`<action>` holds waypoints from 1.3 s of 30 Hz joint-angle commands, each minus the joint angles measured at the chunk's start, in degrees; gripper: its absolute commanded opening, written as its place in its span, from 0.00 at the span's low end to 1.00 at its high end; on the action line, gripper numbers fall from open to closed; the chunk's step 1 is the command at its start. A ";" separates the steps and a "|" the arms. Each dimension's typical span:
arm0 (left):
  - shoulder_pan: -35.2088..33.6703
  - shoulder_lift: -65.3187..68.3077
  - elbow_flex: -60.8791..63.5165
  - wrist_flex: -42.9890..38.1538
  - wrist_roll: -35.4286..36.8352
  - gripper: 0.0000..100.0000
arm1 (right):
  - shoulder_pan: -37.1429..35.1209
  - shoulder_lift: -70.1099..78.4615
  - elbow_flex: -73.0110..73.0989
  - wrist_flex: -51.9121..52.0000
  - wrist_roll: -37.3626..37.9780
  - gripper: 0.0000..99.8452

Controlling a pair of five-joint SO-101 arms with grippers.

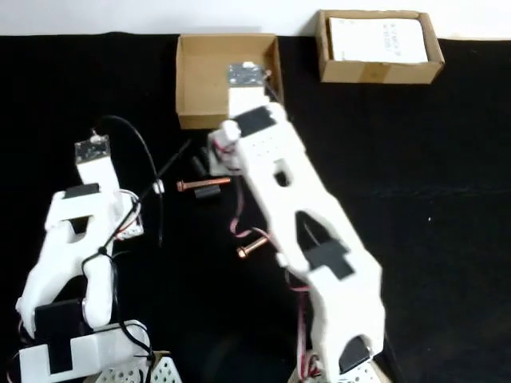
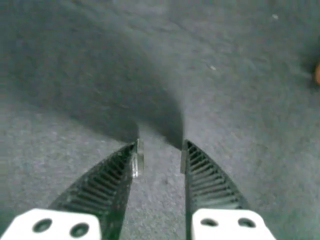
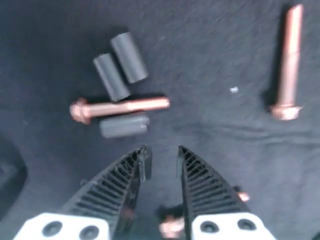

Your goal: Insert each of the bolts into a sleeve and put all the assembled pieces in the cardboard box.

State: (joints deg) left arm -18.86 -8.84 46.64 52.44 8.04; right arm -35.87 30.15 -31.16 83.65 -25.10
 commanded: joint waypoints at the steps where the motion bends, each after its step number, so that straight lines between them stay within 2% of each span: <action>1: -0.40 1.36 -3.65 1.58 -0.18 0.14 | -3.12 8.22 -15.08 5.32 -10.37 0.08; 7: -0.40 7.78 -9.71 5.98 -0.09 0.14 | -6.99 20.70 -30.55 11.12 -20.48 0.08; 14: -0.40 10.42 -11.91 7.30 0.00 0.14 | -6.29 28.62 -37.41 11.12 -25.49 0.08; 27: -0.40 10.42 -11.91 7.30 0.00 0.14 | -1.98 33.36 -37.32 11.03 -25.49 0.08; 36: -0.40 10.42 -11.91 7.30 0.00 0.14 | -2.68 35.74 -36.62 6.90 -25.76 0.08; 39: -0.40 10.42 -11.82 7.30 0.00 0.14 | -2.68 38.11 -36.62 7.08 -27.87 0.08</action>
State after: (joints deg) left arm -18.95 1.54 36.70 59.47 7.96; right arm -39.56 65.49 -68.53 90.68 -51.47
